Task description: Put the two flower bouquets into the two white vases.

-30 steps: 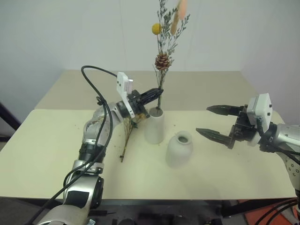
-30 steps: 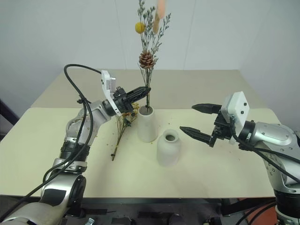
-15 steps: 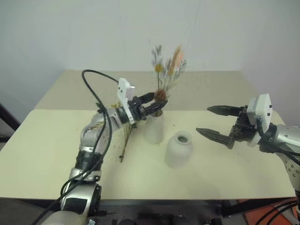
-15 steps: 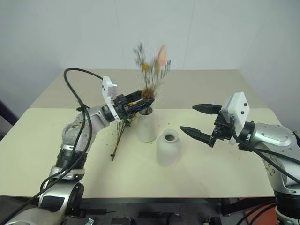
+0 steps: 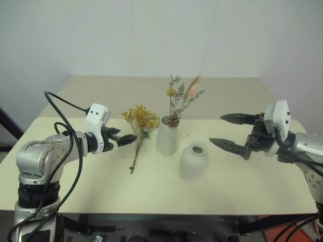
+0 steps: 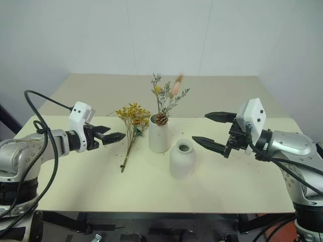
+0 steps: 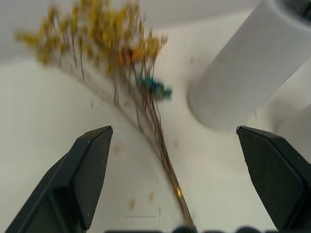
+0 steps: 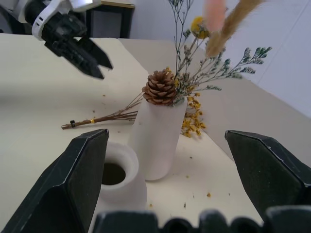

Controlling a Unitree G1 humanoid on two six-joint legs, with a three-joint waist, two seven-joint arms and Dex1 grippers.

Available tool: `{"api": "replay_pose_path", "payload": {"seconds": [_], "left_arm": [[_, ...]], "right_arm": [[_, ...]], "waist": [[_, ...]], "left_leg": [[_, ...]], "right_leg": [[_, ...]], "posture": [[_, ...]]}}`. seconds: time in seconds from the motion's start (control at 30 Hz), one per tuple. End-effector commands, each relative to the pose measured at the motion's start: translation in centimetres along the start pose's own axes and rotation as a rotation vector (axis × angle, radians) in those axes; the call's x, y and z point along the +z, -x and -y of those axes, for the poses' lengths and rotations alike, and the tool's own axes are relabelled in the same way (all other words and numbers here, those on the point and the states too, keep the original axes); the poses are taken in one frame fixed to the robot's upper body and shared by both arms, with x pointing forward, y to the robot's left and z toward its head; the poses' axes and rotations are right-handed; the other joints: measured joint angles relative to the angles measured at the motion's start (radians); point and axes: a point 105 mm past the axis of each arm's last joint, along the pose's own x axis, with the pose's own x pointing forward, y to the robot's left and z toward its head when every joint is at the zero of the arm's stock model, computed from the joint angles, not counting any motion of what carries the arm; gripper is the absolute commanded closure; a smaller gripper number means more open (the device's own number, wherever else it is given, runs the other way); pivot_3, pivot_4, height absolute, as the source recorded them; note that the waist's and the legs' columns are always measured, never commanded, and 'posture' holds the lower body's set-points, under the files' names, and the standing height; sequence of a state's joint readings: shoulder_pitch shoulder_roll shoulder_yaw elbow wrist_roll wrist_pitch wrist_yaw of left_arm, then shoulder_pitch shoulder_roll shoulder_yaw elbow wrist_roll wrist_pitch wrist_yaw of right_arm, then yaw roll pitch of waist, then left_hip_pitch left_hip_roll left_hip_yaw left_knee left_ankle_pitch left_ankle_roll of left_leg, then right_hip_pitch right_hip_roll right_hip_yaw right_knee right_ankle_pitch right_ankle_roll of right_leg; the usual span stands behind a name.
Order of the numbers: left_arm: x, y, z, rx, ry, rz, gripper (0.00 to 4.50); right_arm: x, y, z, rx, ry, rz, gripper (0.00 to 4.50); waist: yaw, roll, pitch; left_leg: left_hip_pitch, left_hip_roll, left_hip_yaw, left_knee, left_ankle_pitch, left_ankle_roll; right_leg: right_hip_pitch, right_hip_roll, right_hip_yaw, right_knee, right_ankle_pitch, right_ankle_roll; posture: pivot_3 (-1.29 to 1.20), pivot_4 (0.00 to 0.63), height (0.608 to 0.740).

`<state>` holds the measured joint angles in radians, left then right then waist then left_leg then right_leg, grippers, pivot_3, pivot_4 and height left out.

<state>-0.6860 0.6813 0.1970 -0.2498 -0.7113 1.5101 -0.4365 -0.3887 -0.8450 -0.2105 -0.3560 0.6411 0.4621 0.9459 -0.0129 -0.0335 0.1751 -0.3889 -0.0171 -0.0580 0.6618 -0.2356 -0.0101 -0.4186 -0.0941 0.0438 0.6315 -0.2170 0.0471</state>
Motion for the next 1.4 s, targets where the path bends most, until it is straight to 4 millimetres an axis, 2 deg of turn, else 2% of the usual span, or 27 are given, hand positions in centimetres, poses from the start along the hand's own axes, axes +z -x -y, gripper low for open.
{"api": "replay_pose_path", "payload": {"seconds": [0.03,0.23,0.43,0.67,1.03,1.17,1.4], "left_arm": [[-0.8,-0.4,0.6,-0.033,0.037,-0.112,0.02],[-0.7,-3.5,1.5,-0.016,0.027,-0.224,0.02],[-1.8,-5.9,0.5,0.141,0.018,-0.311,0.02],[-1.1,-5.6,-0.1,0.18,0.017,-0.293,0.02],[-2.3,-6.3,-1.7,0.277,0.026,-0.327,0.02],[-2.8,-7.5,-1.7,0.257,0.028,-0.321,0.88],[-2.8,-8.6,-2.5,0.289,0.023,-0.305,3.19]], "right_arm": [[0.9,-0.2,-0.1,0.019,0.038,0.028,0.0],[1.1,-0.8,-0.4,0.092,0.058,-0.007,0.0],[1.2,-1.2,-0.5,0.123,0.07,-0.02,0.0],[1.1,-1.0,-0.6,0.145,0.073,-0.044,0.0],[1.1,-0.7,-0.6,0.163,0.068,-0.051,0.0],[1.1,-0.7,-0.6,0.17,0.064,-0.051,0.0],[1.0,-0.7,-0.5,0.178,0.06,-0.062,0.0]], "waist": [[-0.003,0.0,0.0],[-0.003,0.0,0.0],[-0.005,0.0,0.0],[-0.002,0.0,0.0],[-0.002,0.0,0.0],[-0.001,0.0,0.0],[0.007,0.0,-0.001]], "left_leg": [[0.0,0.0,0.0,0.0,0.0,0.0],[0.0,0.0,0.0,0.0,0.0,0.0],[-0.001,0.0,0.0,0.0,0.0,0.0],[-0.002,0.0,0.0,0.0,0.0,0.0],[-0.002,-0.001,0.0,0.0,0.0,0.0],[-0.001,-0.001,0.0,0.0,0.0,0.0],[0.001,-0.001,0.0,0.0,0.0,0.0]], "right_leg": [[0.0,0.0,0.0,0.0,0.0,0.0],[-0.001,0.0,0.001,0.001,0.0,-0.001],[-0.002,0.0,0.001,0.0,0.0,-0.001],[-0.002,0.0,0.001,0.0,0.001,-0.001],[-0.003,0.0,0.001,0.0,0.001,-0.001],[-0.002,0.0,0.001,0.0,0.001,-0.001],[0.001,-0.001,0.001,0.001,0.001,-0.001]], "posture": [[0.0,0.15,0.74],[0.0,0.15,0.74],[0.0,0.15,0.74],[0.0,0.15,0.74],[0.0,0.15,0.74],[0.0,0.15,0.74],[0.0,0.15,0.74]]}}
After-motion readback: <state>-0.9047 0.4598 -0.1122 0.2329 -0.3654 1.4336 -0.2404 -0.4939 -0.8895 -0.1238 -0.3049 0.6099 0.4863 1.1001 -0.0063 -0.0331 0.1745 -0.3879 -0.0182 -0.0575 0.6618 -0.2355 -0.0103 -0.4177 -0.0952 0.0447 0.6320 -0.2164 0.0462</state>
